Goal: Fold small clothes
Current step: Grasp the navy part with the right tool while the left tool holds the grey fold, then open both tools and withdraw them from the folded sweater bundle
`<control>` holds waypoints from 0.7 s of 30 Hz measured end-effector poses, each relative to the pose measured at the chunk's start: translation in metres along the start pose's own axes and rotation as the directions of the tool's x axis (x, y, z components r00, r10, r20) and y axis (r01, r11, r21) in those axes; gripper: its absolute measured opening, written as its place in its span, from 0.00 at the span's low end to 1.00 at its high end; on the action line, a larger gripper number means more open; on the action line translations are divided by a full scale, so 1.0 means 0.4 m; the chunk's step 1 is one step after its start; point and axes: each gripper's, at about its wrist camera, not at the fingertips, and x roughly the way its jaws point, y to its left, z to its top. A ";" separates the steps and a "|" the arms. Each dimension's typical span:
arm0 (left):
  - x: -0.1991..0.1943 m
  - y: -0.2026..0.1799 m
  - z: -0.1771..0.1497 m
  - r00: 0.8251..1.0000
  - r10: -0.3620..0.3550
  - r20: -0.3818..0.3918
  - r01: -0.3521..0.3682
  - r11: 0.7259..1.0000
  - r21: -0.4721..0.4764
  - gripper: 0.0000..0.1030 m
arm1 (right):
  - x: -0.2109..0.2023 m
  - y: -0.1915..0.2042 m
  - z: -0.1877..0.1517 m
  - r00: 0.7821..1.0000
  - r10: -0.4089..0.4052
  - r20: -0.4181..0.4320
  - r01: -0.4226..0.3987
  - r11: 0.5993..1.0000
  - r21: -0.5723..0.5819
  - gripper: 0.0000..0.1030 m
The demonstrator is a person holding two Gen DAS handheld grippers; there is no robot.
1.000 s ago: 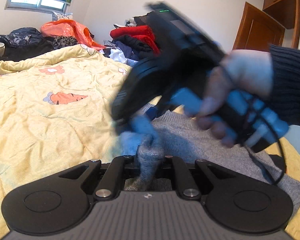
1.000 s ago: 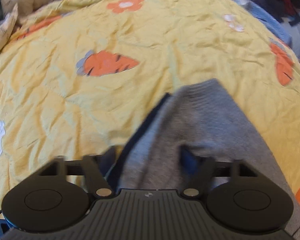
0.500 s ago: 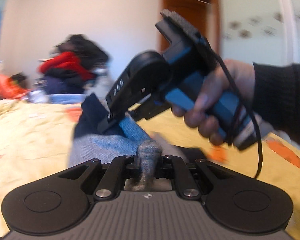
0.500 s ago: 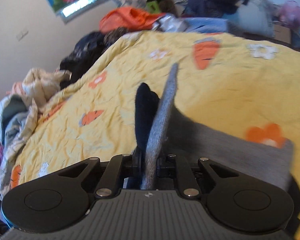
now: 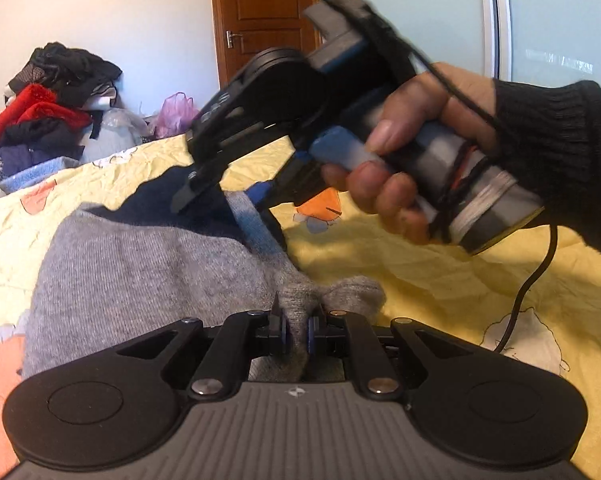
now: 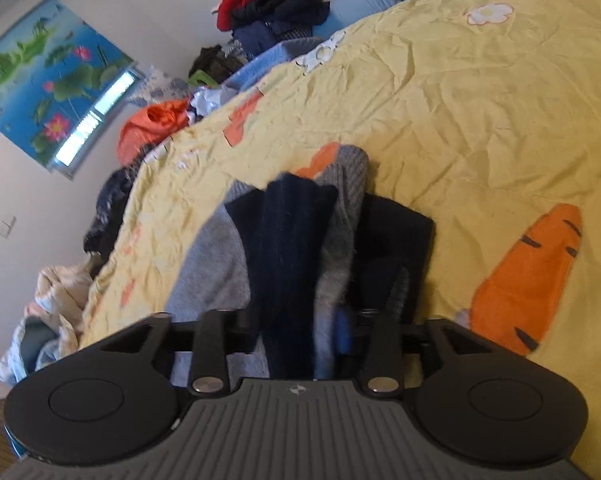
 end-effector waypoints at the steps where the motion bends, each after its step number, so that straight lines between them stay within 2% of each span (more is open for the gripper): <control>1: 0.000 -0.003 0.003 1.000 0.006 0.004 -0.006 1.000 0.012 0.09 | 0.007 0.008 0.003 1.000 -0.003 0.006 0.003 1.000 -0.009 0.43; 2: -0.003 -0.013 0.008 1.000 0.012 0.013 -0.013 1.000 0.026 0.09 | 0.018 0.016 0.007 1.000 -0.015 0.007 0.015 1.000 -0.023 0.32; 3: -0.012 -0.026 0.009 0.999 0.017 0.030 -0.019 0.999 0.041 0.09 | 0.028 0.026 0.010 1.000 -0.027 0.005 0.027 0.999 -0.036 0.15; 6: -0.022 -0.061 0.031 0.996 -0.004 0.092 -0.003 0.997 0.078 0.09 | 0.007 0.069 0.020 0.998 -0.040 0.056 0.047 0.991 -0.128 0.14; 8: -0.018 -0.080 0.035 0.994 -0.036 0.101 0.025 0.994 0.105 0.09 | -0.027 0.070 0.038 0.994 -0.036 0.099 0.050 0.989 -0.142 0.13; 11: 0.046 -0.097 0.009 0.998 -0.060 0.002 0.060 0.989 0.134 0.09 | -0.048 -0.013 0.051 0.988 -0.095 0.125 0.104 0.992 -0.072 0.13; 12: 0.066 -0.100 -0.004 0.998 -0.044 -0.034 0.048 0.990 0.134 0.09 | -0.039 -0.042 0.048 0.984 -0.127 0.125 0.134 0.990 -0.049 0.13; 14: 0.045 -0.089 -0.007 0.999 -0.049 0.002 0.048 0.991 0.128 0.09 | -0.026 -0.097 0.028 0.981 -0.143 0.128 0.142 0.990 0.017 0.15; 15: 0.021 -0.082 -0.007 0.997 -0.072 0.010 0.070 0.991 0.117 0.09 | -0.025 -0.109 0.018 0.983 -0.122 0.140 0.116 0.992 0.053 0.24; 16: -0.007 -0.069 -0.009 0.995 -0.102 0.021 0.099 0.989 0.109 0.10 | -0.030 -0.114 0.008 0.982 -0.106 0.156 0.093 0.992 0.089 0.29; 18: -0.069 -0.026 -0.020 0.988 -0.147 0.056 0.140 0.984 0.105 0.11 | -0.050 -0.114 -0.006 0.980 -0.087 0.178 0.064 0.989 0.130 0.75; 19: -0.103 0.001 -0.029 0.986 -0.145 0.078 0.137 0.985 0.108 0.11 | -0.067 -0.110 -0.015 0.974 -0.085 0.208 0.058 0.989 0.135 0.81; 21: -0.172 0.058 -0.059 0.988 -0.095 0.120 0.081 0.990 0.115 0.18 | -0.117 -0.093 -0.042 0.965 -0.065 0.254 0.037 0.993 0.113 0.83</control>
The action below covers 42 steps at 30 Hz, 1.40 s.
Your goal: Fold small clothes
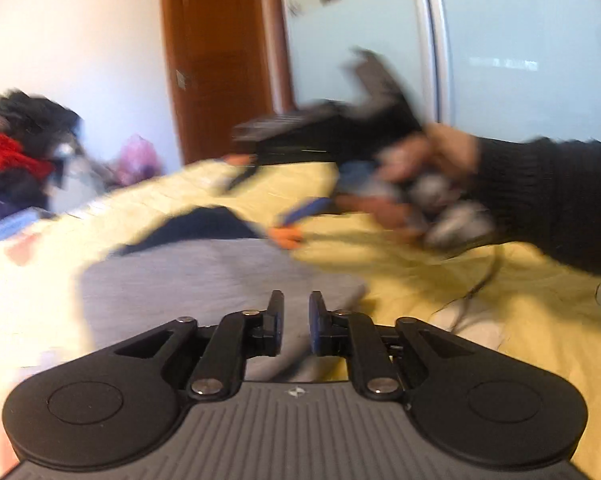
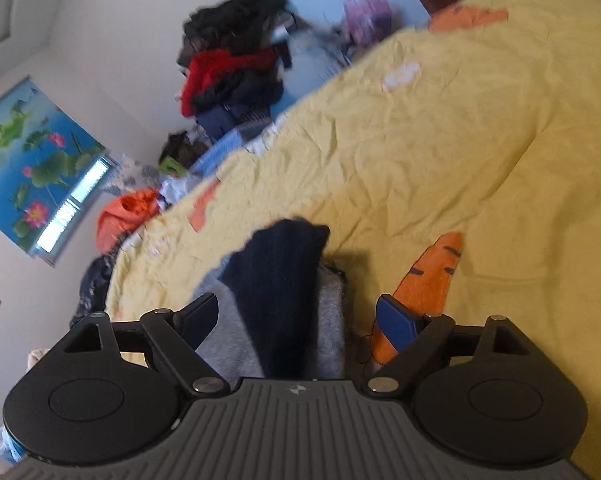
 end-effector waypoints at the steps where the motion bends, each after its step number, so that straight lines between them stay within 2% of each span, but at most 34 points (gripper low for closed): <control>1: -0.027 0.032 -0.017 0.999 0.043 0.013 -0.043 0.999 0.006 0.31 | -0.024 0.002 -0.008 1.000 0.020 -0.004 -0.020 1.000 -0.004 0.83; 2: -0.048 0.053 -0.038 0.996 0.093 0.016 -0.093 0.996 0.014 0.50 | -0.054 0.003 -0.022 0.999 0.035 -0.008 -0.035 0.999 -0.006 0.83; 4: -0.064 0.095 -0.076 0.985 0.175 -0.001 -0.175 0.984 0.025 0.67 | -0.096 0.006 -0.063 0.999 0.047 -0.028 -0.047 0.999 -0.023 0.83; 8: -0.034 0.144 -0.116 0.976 0.191 -0.107 -0.192 0.981 -0.004 0.67 | -0.131 -0.014 -0.149 0.996 0.007 -0.086 -0.010 0.999 -0.031 0.81; 10: -0.003 0.142 -0.123 0.970 0.207 -0.130 -0.207 0.978 0.009 0.67 | -0.123 -0.019 -0.181 0.994 -0.002 -0.111 0.000 1.000 -0.023 0.72; 11: 0.015 0.137 -0.122 0.964 0.223 -0.145 -0.223 0.975 0.018 0.67 | -0.116 -0.017 -0.191 0.993 -0.013 -0.121 0.010 1.000 -0.025 0.56; 12: 0.025 0.112 -0.127 0.957 0.232 -0.171 -0.231 0.973 0.030 0.67 | -0.110 -0.016 -0.199 0.990 -0.018 -0.138 0.014 0.999 -0.032 0.36; 13: 0.044 0.092 -0.133 0.948 0.241 -0.208 -0.236 0.971 0.047 0.67 | -0.103 -0.010 -0.207 0.987 -0.023 -0.157 0.016 0.999 -0.043 0.32; 15: 0.044 0.079 -0.125 0.947 0.258 -0.194 -0.253 0.966 0.047 0.67 | -0.095 0.005 -0.216 0.983 -0.042 -0.178 0.029 0.997 -0.072 0.32; 16: 0.041 0.081 -0.119 0.948 0.262 -0.178 -0.259 0.965 0.045 0.54 | -0.095 0.011 -0.216 0.982 -0.040 -0.184 0.027 0.997 -0.075 0.31; 17: 0.049 0.083 -0.112 0.948 0.268 -0.170 -0.265 0.963 0.042 0.24 | -0.097 0.019 -0.216 0.982 -0.035 -0.187 0.020 0.996 -0.083 0.23; 18: 0.059 0.086 -0.102 0.946 0.277 -0.171 -0.275 0.961 0.033 0.12 | -0.097 0.030 -0.217 0.980 -0.034 -0.196 0.015 0.995 -0.100 0.18; 21: 0.060 0.124 -0.116 0.931 0.311 -0.191 -0.315 0.949 0.007 0.07 | -0.123 0.056 -0.217 0.980 -0.040 -0.197 0.012 0.990 -0.139 0.14; 23: 0.058 0.141 -0.136 0.929 0.283 -0.237 -0.294 0.956 -0.011 0.07 | -0.141 0.038 -0.217 0.978 -0.069 -0.197 0.043 0.990 -0.135 0.13; 25: 0.036 0.133 -0.133 0.932 0.284 -0.225 -0.292 0.956 -0.002 0.07 | -0.142 -0.005 -0.238 0.976 -0.061 -0.209 0.043 0.995 -0.089 0.12; 26: 0.031 0.131 -0.127 0.933 0.276 -0.229 -0.283 0.959 0.005 0.08 | -0.146 -0.015 -0.244 0.978 -0.027 -0.206 0.015 0.998 -0.057 0.12; 28: 0.008 0.140 -0.117 0.952 0.186 -0.243 -0.192 0.981 -0.003 0.09 | -0.152 -0.009 -0.242 0.978 -0.017 -0.206 0.009 0.999 -0.044 0.26; 29: -0.008 0.151 -0.113 0.962 0.126 -0.243 -0.132 0.991 -0.009 0.10 | -0.154 -0.003 -0.234 0.977 -0.012 -0.212 0.003 0.999 -0.040 0.44; 30: -0.029 0.168 -0.109 0.969 0.066 -0.239 -0.072 0.997 -0.019 0.11 | -0.159 0.001 -0.221 0.978 0.004 -0.211 -0.012 0.999 -0.038 0.70; 31: -0.049 0.191 -0.104 0.972 0.015 -0.233 -0.024 0.999 -0.037 0.15 | -0.169 0.008 -0.204 0.982 0.008 -0.187 -0.016 0.999 -0.041 0.82; 32: -0.063 0.220 -0.096 0.974 -0.021 -0.224 0.005 0.997 -0.075 0.23 | -0.181 0.015 -0.184 0.990 0.002 -0.141 -0.009 0.999 -0.050 0.96; 33: -0.077 0.258 -0.084 0.977 -0.052 -0.206 0.025 0.991 -0.131 0.31 | -0.187 0.019 -0.160 0.995 0.008 -0.100 -0.014 0.998 -0.057 0.97; 34: -0.087 0.301 -0.069 0.982 -0.071 -0.177 0.034 0.978 -0.204 0.56 | -0.185 0.019 -0.133 0.997 0.018 -0.075 -0.023 0.998 -0.057 0.97; 35: -0.091 0.346 -0.057 0.988 -0.068 -0.137 0.026 0.956 -0.294 0.88 | -0.174 0.016 -0.107 0.998 0.020 -0.060 -0.022 0.999 -0.047 0.97; 36: -0.086 0.391 -0.048 0.995 -0.049 -0.092 0.010 0.921 -0.389 0.97 | -0.152 0.008 -0.081 0.999 0.014 -0.052 -0.016 0.999 -0.035 0.97; 37: -0.073 0.433 -0.044 0.998 -0.029 -0.058 -0.003 0.874 -0.486 1.00 | -0.122 -0.002 -0.060 0.999 0.005 -0.054 -0.006 1.000 -0.020 0.97; 39: -0.005 0.499 -0.037 0.998 -0.008 -0.068 -0.038 0.764 -0.645 0.99 | -0.052 -0.021 -0.025 0.998 -0.022 -0.063 0.023 1.000 0.015 0.96; 40: 0.042 0.524 -0.036 0.995 -0.025 -0.095 -0.049 0.712 -0.700 0.99 | -0.016 -0.027 -0.012 0.997 -0.029 -0.078 0.031 0.999 0.029 0.96; 42: 0.137 0.554 -0.041 0.987 -0.075 -0.143 -0.065 0.627 -0.776 0.98 | 0.051 -0.026 0.011 0.994 -0.039 -0.099 0.042 0.999 0.026 0.95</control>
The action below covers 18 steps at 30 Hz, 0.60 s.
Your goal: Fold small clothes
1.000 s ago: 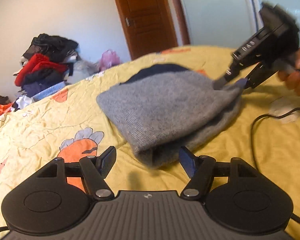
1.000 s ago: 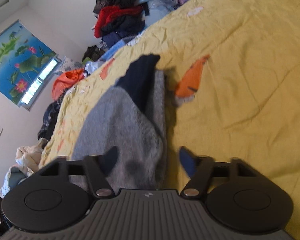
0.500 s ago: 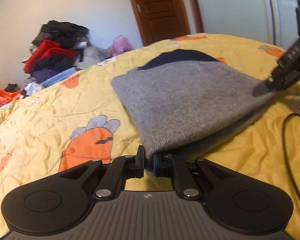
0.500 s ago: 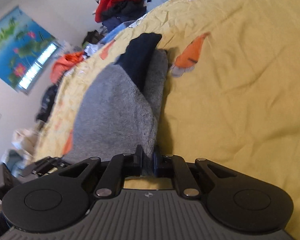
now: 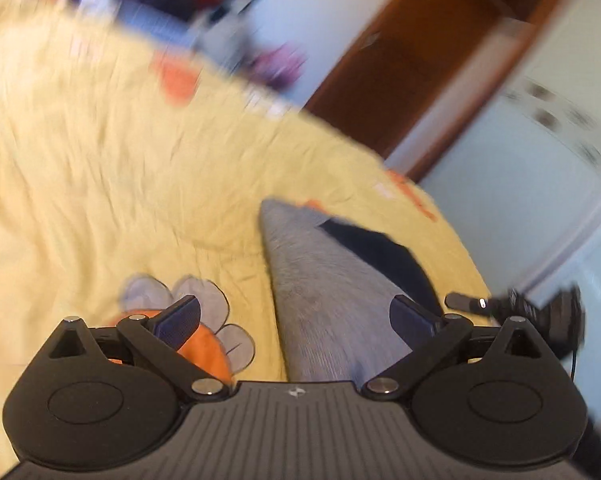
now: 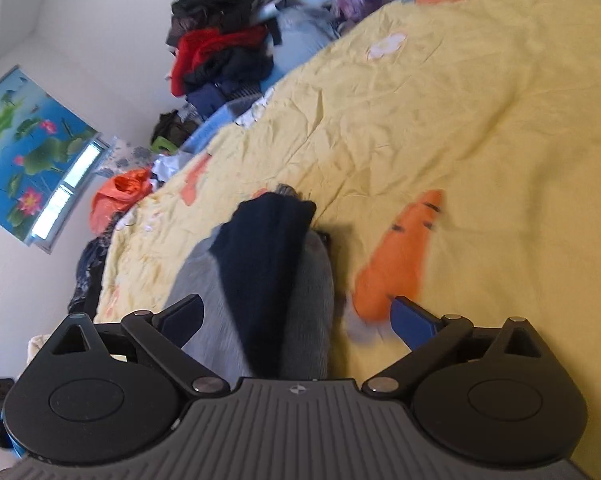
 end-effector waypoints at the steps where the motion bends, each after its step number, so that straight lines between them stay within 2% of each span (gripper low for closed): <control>1: 0.046 0.002 0.011 0.999 -0.003 -0.036 0.002 0.999 -0.032 0.98 | 0.028 0.005 0.002 1.000 -0.005 -0.009 0.005 1.000 -0.014 0.95; 4: 0.151 -0.031 0.023 0.994 0.036 -0.103 -0.037 0.999 -0.010 0.97 | 0.082 0.020 0.020 1.000 0.002 -0.013 -0.002 0.999 -0.040 0.98; 8: 0.219 -0.119 0.010 0.987 0.147 -0.072 -0.134 0.977 0.166 0.97 | 0.103 0.033 0.022 1.000 0.027 0.013 -0.026 0.998 -0.059 0.99; 10: 0.246 -0.140 0.011 0.984 0.162 -0.070 -0.144 0.966 0.213 0.97 | 0.111 0.043 0.016 0.999 0.031 0.023 -0.029 0.995 -0.090 0.99; 12: 0.256 -0.155 0.008 0.982 0.180 -0.058 -0.161 0.955 0.251 0.84 | 0.120 0.055 0.013 0.999 0.025 0.023 -0.022 0.993 -0.118 0.97; 13: 0.258 -0.160 0.009 0.981 0.185 -0.056 -0.163 0.949 0.269 0.67 | 0.126 0.063 0.012 1.000 0.017 0.014 -0.015 0.991 -0.135 0.92; 14: 0.257 -0.158 0.011 0.981 0.183 -0.060 -0.160 0.950 0.270 0.58 | 0.131 0.071 0.010 1.000 -0.001 0.007 0.002 0.988 -0.156 0.74; 15: 0.254 -0.154 0.011 0.982 0.176 -0.062 -0.155 0.953 0.261 0.55 | 0.135 0.077 0.008 1.000 -0.029 0.005 0.030 0.983 -0.179 0.55; 16: 0.253 -0.150 0.013 0.983 0.170 -0.063 -0.149 0.956 0.253 0.52 | 0.140 0.074 0.008 0.999 -0.037 -0.003 0.036 0.983 -0.182 0.47; 17: 0.257 -0.147 0.017 0.984 0.166 -0.063 -0.146 0.957 0.249 0.49 | 0.142 0.058 0.009 1.000 -0.011 -0.022 0.007 0.989 -0.147 0.38; 18: 0.254 -0.146 0.015 0.984 0.167 -0.060 -0.147 0.957 0.249 0.48 | 0.144 0.038 0.010 0.999 0.021 -0.038 -0.025 0.995 -0.096 0.34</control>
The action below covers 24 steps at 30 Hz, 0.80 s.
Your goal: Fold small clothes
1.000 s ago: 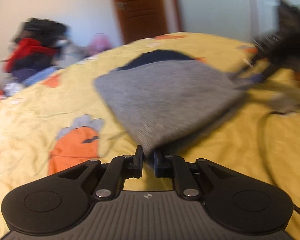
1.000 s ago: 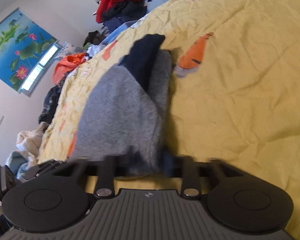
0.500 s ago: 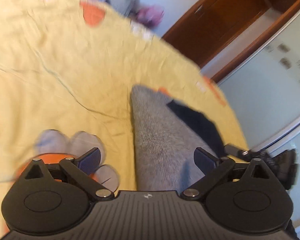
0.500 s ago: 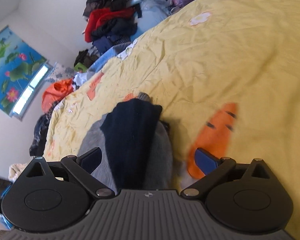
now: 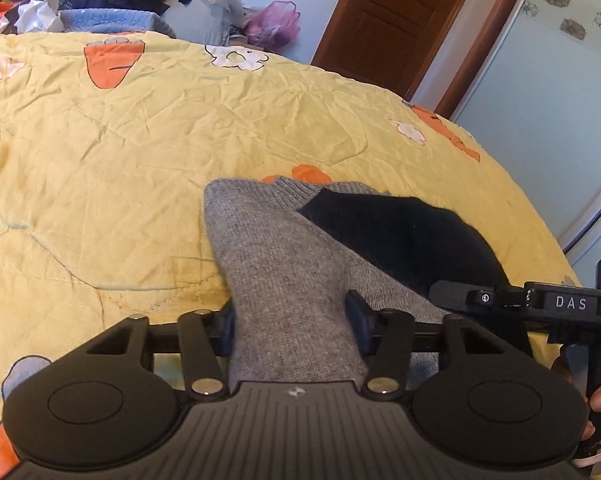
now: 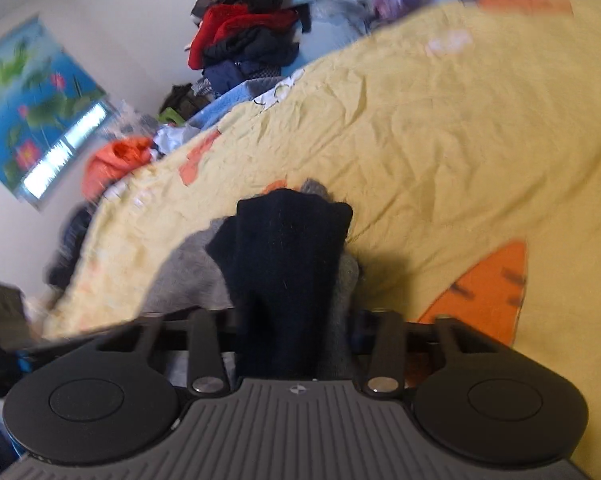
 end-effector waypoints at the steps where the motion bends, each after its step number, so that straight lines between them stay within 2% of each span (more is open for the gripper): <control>1: 0.003 0.001 0.001 1.000 0.003 0.003 -0.003 1.000 0.001 0.44 | -0.003 -0.013 -0.003 1.000 0.019 0.004 -0.019 0.999 0.035 0.33; 5: -0.008 -0.008 -0.001 0.999 0.008 0.034 -0.009 1.000 0.009 0.28 | -0.016 -0.007 -0.022 0.999 0.044 0.029 -0.047 0.995 0.090 0.30; 7: -0.018 -0.015 -0.003 0.999 0.020 0.048 -0.021 0.999 0.027 0.25 | -0.025 -0.001 -0.027 0.997 0.070 0.042 -0.074 0.991 0.113 0.29; 15: -0.095 0.024 0.024 0.998 0.034 0.060 -0.036 0.999 0.032 0.23 | -0.026 0.078 -0.025 0.986 0.157 0.065 -0.164 0.979 0.122 0.28; 21: -0.170 0.088 0.059 0.990 0.097 0.104 -0.104 0.993 0.063 0.23 | 0.036 0.146 -0.011 0.964 0.256 0.071 -0.264 0.954 0.144 0.28; 24: -0.178 0.122 0.085 0.986 0.131 0.107 -0.138 0.988 0.063 0.23 | 0.066 0.175 -0.011 0.955 0.288 0.073 -0.296 0.943 0.153 0.28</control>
